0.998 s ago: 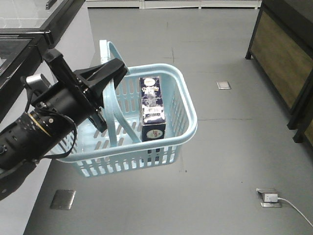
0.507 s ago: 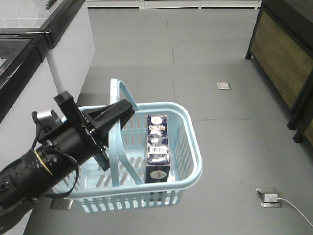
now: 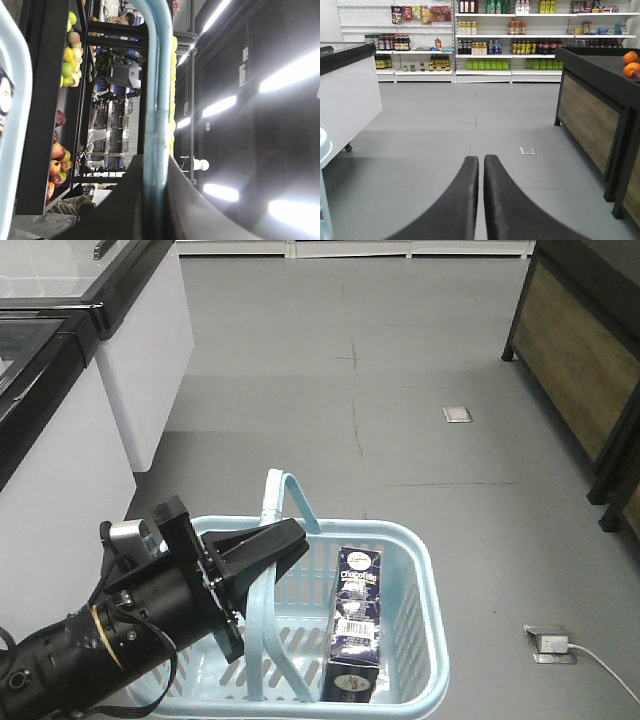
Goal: Left arm holds basket, right arm returns cookies
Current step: 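Lift the basket with the left gripper and bring it in front, then hold the basket steady in the left gripper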
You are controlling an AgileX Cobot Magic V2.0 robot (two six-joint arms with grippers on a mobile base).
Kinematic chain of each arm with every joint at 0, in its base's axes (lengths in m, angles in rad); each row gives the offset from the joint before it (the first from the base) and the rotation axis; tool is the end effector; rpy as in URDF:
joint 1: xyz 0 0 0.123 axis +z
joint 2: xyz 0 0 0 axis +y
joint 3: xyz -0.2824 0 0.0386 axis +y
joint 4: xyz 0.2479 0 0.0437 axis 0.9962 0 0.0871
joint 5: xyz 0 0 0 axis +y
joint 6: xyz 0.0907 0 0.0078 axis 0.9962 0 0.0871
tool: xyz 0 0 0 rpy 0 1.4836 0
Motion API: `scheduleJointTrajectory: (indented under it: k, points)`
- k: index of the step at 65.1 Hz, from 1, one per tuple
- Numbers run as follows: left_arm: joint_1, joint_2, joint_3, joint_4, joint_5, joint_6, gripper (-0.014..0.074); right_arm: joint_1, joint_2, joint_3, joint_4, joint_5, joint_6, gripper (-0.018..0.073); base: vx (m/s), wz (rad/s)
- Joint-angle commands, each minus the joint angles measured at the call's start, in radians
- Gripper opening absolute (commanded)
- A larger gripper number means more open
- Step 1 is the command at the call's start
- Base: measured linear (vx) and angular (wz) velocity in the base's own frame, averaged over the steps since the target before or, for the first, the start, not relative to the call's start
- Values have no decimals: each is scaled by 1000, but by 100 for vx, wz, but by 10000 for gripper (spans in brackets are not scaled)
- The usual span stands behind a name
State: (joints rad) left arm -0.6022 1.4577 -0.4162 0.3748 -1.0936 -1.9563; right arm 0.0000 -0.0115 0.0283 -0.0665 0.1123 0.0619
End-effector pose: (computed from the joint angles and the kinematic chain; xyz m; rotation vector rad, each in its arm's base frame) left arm 0.1934 -0.1688 0.2253 -0.7463 1.7491 -2.0525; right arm 0.0567 -0.0007 0.1940 0.0024 1.6125 -0.0092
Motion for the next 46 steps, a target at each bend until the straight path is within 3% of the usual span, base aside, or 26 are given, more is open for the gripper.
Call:
scheduleJointTrajectory:
  k: [1,19,33,46]
  points:
    - [-7,-51,-27,-48,-280,3,-3,-1,-13,18,-8,-68,-4,-6,0,0]
    - [-8,-69,-27,-73,-280,6,-3,-1,-13,18,-8,-68,-4,-6,0,0]
    - [-59,-69,-27,-144,-280,43,-3,-1,-13,18,-8,-68,-4,-6,0,0]
    - [-87,-69,-27,-148,-280,61,-3,-1,-13,18,-8,-68,-4,-6,0,0]
